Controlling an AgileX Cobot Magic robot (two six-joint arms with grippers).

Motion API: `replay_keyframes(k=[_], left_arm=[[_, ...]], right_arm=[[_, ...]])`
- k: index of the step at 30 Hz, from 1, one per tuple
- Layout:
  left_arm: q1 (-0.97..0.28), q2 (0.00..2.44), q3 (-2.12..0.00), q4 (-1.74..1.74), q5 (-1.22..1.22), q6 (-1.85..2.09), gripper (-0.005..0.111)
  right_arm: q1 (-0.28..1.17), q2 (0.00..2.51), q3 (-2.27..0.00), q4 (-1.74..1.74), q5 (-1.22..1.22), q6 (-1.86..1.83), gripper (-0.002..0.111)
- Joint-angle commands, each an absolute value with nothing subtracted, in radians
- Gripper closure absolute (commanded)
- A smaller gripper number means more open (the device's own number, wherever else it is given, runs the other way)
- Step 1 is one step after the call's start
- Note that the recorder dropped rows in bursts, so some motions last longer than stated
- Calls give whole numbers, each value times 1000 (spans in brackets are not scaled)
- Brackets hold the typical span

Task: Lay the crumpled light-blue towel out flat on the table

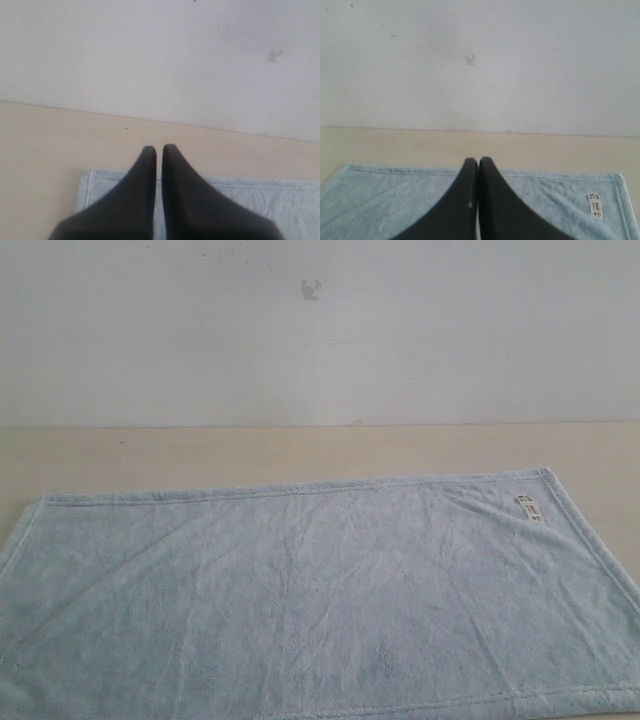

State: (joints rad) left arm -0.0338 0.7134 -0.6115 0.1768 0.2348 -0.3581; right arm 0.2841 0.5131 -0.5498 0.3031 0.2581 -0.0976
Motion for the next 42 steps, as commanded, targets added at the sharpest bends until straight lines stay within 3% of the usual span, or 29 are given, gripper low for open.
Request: replay_keyframes(k=[1,11,19,28,42], left_arm=[[-32,698,-612,168,235,-369,103],[-32,695,-590,199,212,-365,103],[-11,626,-253,140,-88,-365,103],[-11,611,-28,149,0,-365,103],[8,604,0,139,100,-392,103]], right_arm=[[288,436,-546,308,274,-84,109],[288,395,-546,297,274,-93,109],[288,320,-387,54,117,-44,109],[236,67,-62,-11,10,6,109],[189,0,0,-11,139,69,109]])
